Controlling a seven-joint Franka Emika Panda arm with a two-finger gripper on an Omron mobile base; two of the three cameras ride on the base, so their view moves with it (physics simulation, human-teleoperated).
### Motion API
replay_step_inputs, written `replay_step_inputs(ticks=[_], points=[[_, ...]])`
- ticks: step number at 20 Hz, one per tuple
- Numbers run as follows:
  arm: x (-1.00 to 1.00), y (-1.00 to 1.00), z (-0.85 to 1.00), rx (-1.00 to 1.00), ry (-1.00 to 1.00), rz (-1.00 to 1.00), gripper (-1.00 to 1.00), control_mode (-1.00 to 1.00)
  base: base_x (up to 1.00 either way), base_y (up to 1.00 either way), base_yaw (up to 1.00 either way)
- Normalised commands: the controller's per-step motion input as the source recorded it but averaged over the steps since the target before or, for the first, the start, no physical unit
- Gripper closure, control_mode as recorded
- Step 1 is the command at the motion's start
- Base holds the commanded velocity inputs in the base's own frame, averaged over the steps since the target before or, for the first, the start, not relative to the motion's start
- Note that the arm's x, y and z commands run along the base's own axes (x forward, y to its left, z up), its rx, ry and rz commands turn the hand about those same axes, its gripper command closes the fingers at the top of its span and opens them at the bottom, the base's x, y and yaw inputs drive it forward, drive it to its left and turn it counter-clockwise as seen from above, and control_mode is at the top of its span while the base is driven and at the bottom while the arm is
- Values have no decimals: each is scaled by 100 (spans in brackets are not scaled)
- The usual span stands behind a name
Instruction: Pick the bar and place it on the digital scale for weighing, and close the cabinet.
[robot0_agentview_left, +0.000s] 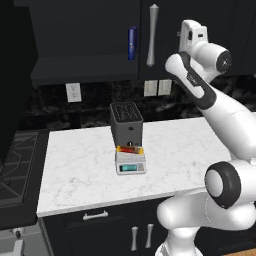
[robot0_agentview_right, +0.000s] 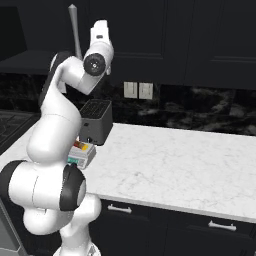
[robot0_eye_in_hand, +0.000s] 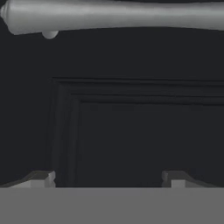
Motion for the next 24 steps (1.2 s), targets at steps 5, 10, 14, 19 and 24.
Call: replay_step_inputs(ticks=[5, 10, 14, 19, 24], points=[[97, 21, -63, -8, 0, -13, -100, -100, 0, 0, 0], [-14, -5, 1, 0, 11, -1, -100, -100, 0, 0, 0], [-84, -24, 14, 0, 17, 0, -100, -100, 0, 0, 0], [-100, -13, 9, 0, 4, 1, -100, -100, 0, 0, 0], [-100, 0, 12, 0, -1, 7, -100, -100, 0, 0, 0]])
